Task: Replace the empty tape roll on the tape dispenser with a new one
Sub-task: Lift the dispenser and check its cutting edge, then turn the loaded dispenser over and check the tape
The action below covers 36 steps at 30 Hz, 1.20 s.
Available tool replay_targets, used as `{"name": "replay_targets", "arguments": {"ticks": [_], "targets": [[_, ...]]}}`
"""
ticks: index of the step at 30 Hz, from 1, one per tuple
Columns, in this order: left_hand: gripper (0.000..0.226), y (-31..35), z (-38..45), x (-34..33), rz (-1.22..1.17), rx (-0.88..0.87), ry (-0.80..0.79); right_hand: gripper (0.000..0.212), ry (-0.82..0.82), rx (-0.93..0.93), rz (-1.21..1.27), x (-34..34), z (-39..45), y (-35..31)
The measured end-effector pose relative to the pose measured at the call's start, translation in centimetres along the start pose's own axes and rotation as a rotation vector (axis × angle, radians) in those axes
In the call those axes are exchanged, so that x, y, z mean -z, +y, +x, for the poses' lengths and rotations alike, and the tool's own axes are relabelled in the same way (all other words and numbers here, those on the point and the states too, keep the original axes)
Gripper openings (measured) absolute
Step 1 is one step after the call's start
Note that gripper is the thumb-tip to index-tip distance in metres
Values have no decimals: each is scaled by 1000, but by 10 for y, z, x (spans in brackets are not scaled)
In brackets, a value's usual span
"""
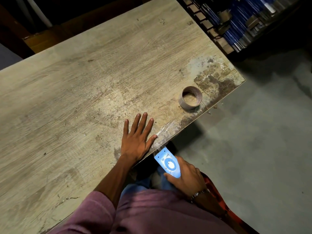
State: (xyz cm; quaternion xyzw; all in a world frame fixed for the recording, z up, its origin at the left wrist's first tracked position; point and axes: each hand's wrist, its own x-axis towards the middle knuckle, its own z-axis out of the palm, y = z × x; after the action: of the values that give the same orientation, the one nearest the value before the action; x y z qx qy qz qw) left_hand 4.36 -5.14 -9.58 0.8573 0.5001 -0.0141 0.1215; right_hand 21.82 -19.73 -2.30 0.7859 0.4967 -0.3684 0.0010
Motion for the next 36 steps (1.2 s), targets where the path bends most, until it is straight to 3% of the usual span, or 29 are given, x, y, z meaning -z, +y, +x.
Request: {"name": "replay_targets", "arguments": {"ticks": [19,24,30,34,36], "targets": [[69,-1,1,-3,8,-2,7,70,-241,-258,9,-12,23,2],[69,-1,1,-1,20,-9,1,76,-213,-324,127,4,30,4],[67,0,0,9,-14,-9,-84,54,-350,-279,532,23,29,15],[62,-5,7,27,-201,-22,-150,19,-413,-251,931,36,24,12],[48,-4,5,42,-369,5,-45,32,-438,-320,1094,39,23,9]]}}
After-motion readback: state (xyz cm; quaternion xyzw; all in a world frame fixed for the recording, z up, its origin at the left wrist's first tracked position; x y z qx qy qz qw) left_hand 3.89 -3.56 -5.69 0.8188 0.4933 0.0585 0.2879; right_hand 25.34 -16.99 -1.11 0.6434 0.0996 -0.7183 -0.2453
